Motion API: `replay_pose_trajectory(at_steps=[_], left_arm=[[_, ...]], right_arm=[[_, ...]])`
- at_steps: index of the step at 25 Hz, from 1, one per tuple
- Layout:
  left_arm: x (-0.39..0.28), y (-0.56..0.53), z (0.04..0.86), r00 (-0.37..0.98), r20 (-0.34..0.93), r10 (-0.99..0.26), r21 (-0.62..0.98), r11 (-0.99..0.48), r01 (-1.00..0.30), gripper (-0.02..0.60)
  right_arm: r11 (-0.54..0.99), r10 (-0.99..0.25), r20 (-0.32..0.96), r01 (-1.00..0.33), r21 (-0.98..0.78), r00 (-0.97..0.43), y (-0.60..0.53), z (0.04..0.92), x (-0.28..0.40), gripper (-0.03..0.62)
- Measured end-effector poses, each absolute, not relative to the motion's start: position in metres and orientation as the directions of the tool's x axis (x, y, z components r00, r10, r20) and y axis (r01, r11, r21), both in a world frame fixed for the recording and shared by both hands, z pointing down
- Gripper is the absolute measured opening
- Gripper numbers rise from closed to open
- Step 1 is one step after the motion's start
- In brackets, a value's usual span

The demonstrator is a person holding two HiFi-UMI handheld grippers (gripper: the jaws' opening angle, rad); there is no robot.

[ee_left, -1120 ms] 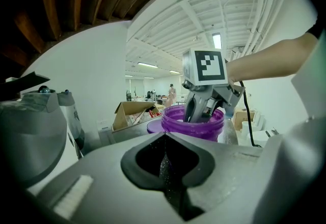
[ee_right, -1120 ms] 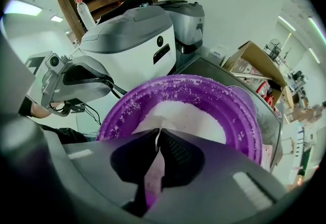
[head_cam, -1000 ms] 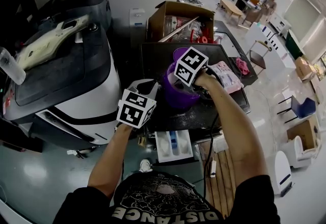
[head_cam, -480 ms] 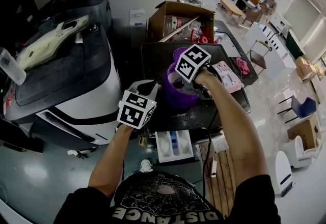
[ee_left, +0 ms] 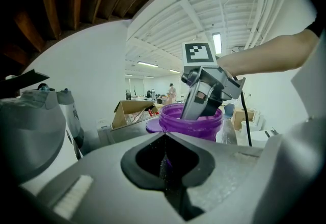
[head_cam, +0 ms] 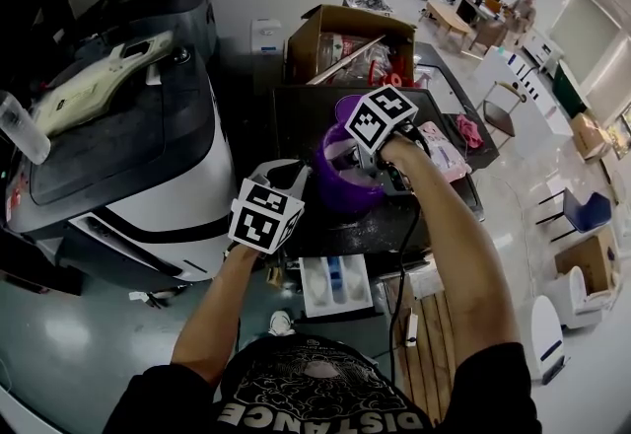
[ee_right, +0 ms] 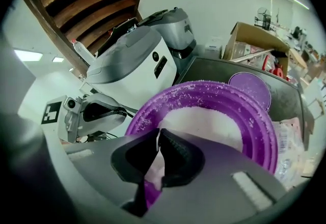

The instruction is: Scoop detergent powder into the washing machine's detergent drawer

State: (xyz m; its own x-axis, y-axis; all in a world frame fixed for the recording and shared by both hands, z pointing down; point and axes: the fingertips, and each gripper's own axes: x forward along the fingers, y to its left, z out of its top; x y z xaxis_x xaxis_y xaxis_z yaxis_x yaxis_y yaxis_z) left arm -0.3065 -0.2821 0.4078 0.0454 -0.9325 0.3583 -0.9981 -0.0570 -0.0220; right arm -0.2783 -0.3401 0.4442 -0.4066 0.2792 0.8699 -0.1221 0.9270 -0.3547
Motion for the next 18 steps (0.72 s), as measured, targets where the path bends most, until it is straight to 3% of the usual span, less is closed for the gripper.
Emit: replay_pose_trajectory(at_steps=[18], left_arm=[[-0.293,-0.291,0.405,0.049,0.348,-0.936,-0.008,-0.055,-0.998,0.005]], right_arm=[[0.852,0.355,0.747,-0.135,-0.507,-0.562,-0.34,0.406,-0.272,0.037]])
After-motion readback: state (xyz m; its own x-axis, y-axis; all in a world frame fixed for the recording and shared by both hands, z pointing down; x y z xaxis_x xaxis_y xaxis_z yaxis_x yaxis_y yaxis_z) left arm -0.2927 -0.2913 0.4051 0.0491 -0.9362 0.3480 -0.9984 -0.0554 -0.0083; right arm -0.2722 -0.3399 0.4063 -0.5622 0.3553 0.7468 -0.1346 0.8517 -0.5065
